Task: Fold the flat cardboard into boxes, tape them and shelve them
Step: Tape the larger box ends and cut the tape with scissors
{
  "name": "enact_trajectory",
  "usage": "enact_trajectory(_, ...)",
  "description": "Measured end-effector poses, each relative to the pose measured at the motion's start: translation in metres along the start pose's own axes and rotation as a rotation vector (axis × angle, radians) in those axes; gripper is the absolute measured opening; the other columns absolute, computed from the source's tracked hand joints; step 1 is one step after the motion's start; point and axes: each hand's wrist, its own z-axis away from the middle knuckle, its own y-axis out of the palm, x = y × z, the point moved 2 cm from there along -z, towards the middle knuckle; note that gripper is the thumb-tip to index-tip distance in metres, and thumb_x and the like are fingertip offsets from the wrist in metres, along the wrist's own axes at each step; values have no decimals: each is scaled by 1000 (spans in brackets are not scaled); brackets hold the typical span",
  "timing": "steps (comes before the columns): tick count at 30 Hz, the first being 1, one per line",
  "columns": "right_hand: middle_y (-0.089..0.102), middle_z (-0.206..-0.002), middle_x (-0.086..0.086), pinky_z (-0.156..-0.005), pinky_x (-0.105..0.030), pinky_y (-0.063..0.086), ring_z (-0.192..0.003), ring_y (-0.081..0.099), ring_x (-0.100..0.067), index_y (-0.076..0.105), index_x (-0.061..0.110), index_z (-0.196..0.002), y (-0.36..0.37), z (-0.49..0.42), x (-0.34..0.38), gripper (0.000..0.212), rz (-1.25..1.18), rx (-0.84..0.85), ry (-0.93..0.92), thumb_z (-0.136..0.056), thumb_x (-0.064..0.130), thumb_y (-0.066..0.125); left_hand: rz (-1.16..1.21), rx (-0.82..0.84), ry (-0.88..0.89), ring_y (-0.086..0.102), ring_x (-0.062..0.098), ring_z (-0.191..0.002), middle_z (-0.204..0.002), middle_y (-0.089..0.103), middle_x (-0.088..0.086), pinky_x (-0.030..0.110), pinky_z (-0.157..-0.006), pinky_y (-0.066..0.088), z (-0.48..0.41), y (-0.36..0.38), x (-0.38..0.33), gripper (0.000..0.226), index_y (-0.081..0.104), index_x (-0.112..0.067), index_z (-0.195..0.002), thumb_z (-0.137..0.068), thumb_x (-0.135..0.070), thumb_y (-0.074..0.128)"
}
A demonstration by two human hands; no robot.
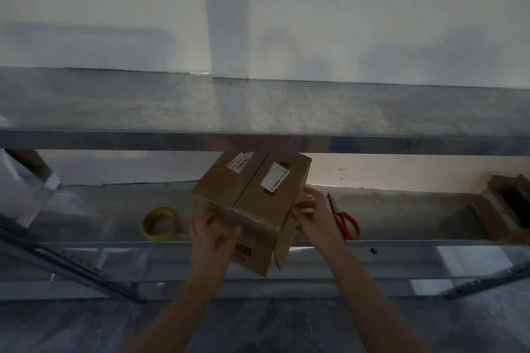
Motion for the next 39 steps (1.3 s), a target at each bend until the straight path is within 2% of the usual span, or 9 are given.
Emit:
enact_trajectory(6, 8, -163, 9, -111, -45, 38, -142, 25, -18, 1, 33, -155, -29, -51, 3, 138, 73, 144, -64, -52, 41, 92, -151, 206, 9, 5, 1, -136, -152, -19, -26, 38, -110, 22, 10, 7, -1, 121, -16, -57, -141, -61, -59, 75)
enact_trajectory(10, 35, -150, 5, -103, -21, 35, -141, 32, -16, 23, 24, -149, -33, -77, 4, 110, 55, 233, -168, -63, 10, 90, -248, 201, -7, -3, 13, -146, -155, -26, -14, 47, -118, 16, 10, 11, -3, 130, -26, -47, -141, -60, -62, 75)
enact_trajectory(14, 48, -137, 4, -96, -24, 42, -128, 47, -17, 40, 25, -135, -37, -65, -1, 92, 85, 155, -189, -61, 23, 92, -127, 190, -77, 2, 18, -148, -155, -20, -21, 56, -115, 25, 11, 11, -10, 140, -28, -57, -135, -46, -71, 80)
enact_trajectory(19, 53, -127, 3, -99, -42, 51, -117, 55, -20, 42, 24, -125, -51, -5, -25, 102, -44, -53, -70, -40, 54, 90, 5, 266, 121, 15, 16, -147, -158, 7, -13, 56, -113, 30, 19, 11, -18, 120, 6, -42, -151, -62, -49, 85)
enact_trajectory(24, 57, -120, 12, -91, -28, 53, -115, 57, -12, 51, 33, -115, -23, 50, -31, 54, -170, -185, -161, -75, 17, 83, -26, 81, 123, 44, 2, -124, -131, 42, -14, 46, -104, 45, -12, -2, -25, 65, 41, -45, -128, -77, -26, 78)
enact_trajectory(28, 63, -125, 0, -92, -38, 56, -115, 62, -18, 57, 19, -123, -6, 54, -28, 40, -322, -16, -65, -87, 11, 72, -203, -12, 80, 53, 19, -114, -125, 51, -4, 51, -97, 48, -49, -21, -19, 44, 48, -29, -122, -86, -16, 69)
enact_trajectory(31, 65, -124, -1, -84, -41, 58, -107, 68, -25, 57, 26, -125, 1, 36, -16, 51, -584, 176, 112, -79, 20, 78, -243, -157, -29, 47, 22, -113, -126, 39, -1, 49, -102, 43, -55, -24, -17, 46, 43, -21, -127, -88, -19, 67)
enact_trajectory(34, 55, -126, 12, -81, -38, 60, -106, 63, -19, 45, 39, -130, 4, 8, -7, 67, -397, 162, 113, -77, 24, 81, -347, -229, -113, 32, 34, -126, -138, 32, 12, 50, -106, 30, -48, -14, -21, 67, 34, -12, -135, -82, -21, 74)
enact_trajectory(39, 31, -150, -2, -84, -46, 59, -121, 52, -29, 14, 37, -151, 0, -44, 7, 112, -127, 181, 76, -70, 12, 86, -85, -78, -128, 26, 1, -121, -151, 17, -2, 23, -99, 35, 5, 24, -27, 85, 20, -24, -148, -81, -16, 73)
